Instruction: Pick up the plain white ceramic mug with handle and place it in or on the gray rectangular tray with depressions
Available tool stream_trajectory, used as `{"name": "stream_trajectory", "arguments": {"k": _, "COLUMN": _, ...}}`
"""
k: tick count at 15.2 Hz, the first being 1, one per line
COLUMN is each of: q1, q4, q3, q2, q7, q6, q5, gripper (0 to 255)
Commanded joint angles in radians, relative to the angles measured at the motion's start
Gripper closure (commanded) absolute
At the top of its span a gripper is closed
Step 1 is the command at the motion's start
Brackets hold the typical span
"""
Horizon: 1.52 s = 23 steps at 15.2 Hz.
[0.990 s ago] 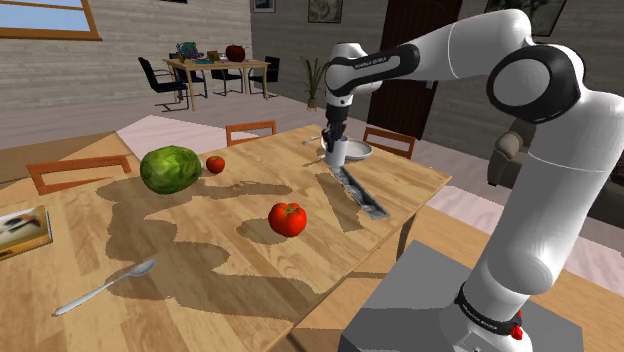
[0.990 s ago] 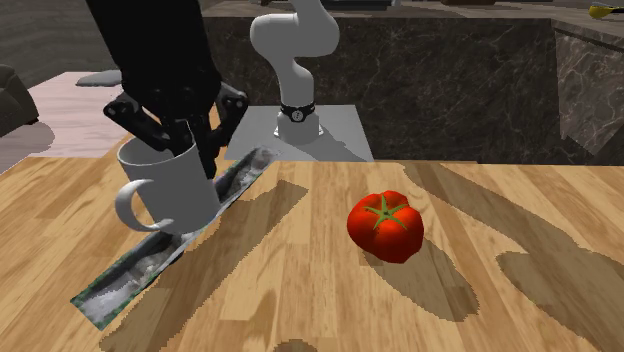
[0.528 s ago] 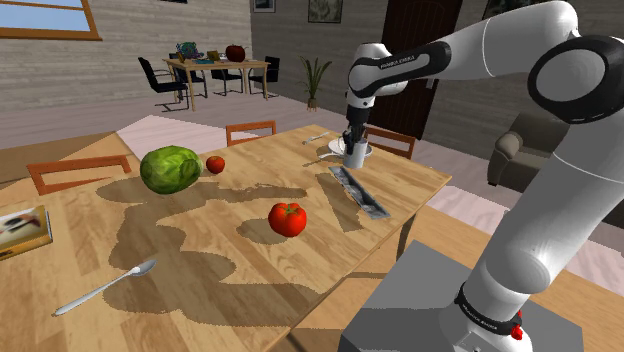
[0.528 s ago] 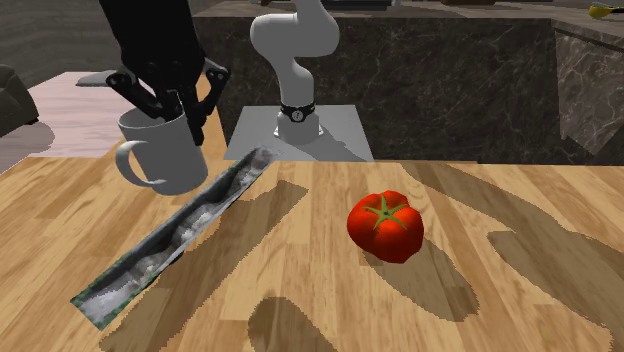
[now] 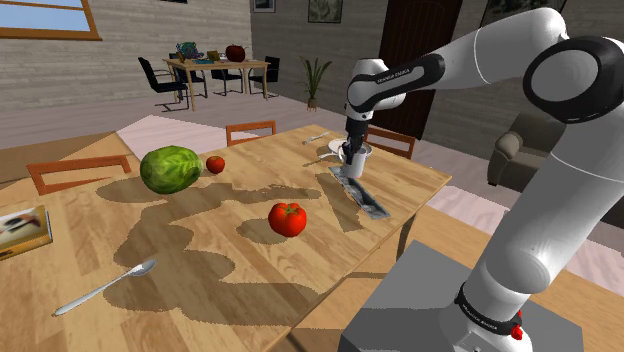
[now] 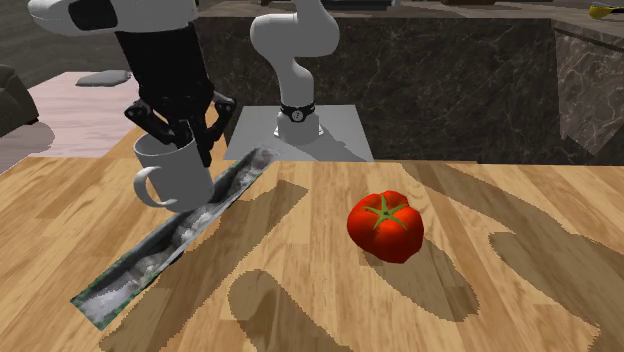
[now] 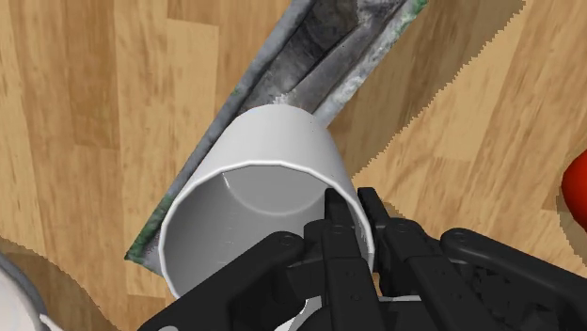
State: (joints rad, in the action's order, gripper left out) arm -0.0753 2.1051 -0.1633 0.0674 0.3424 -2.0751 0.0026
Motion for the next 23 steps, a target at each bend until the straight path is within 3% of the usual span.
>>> {"name": "stream_trajectory", "arguments": {"k": 1, "q1": 0.000, "q4": 0.018, "q3": 0.000, "q2": -0.010, "q7": 0.002, "q6": -0.029, "q5": 0.002, "gripper": 255}}
{"name": "stream_trajectory", "arguments": {"k": 8, "q1": 0.000, "q4": 0.074, "q3": -0.002, "q2": -0.049, "q7": 0.008, "q6": -0.123, "q5": 0.010, "gripper": 255}}
{"name": "stream_trajectory", "arguments": {"k": 16, "q1": 0.000, "q4": 0.074, "q3": -0.002, "q2": -0.049, "q7": 0.008, "q6": -0.123, "q5": 0.010, "gripper": 255}}
{"name": "stream_trajectory", "arguments": {"k": 17, "q1": 0.000, "q4": 0.074, "q3": -0.002, "q2": -0.049, "q7": 0.008, "q6": -0.123, "q5": 0.010, "gripper": 0}}
{"name": "stream_trajectory", "arguments": {"k": 23, "q1": 0.000, "q4": 0.057, "q3": -0.001, "q2": -0.033, "q7": 0.006, "q6": -0.090, "q5": 0.007, "gripper": 0}}
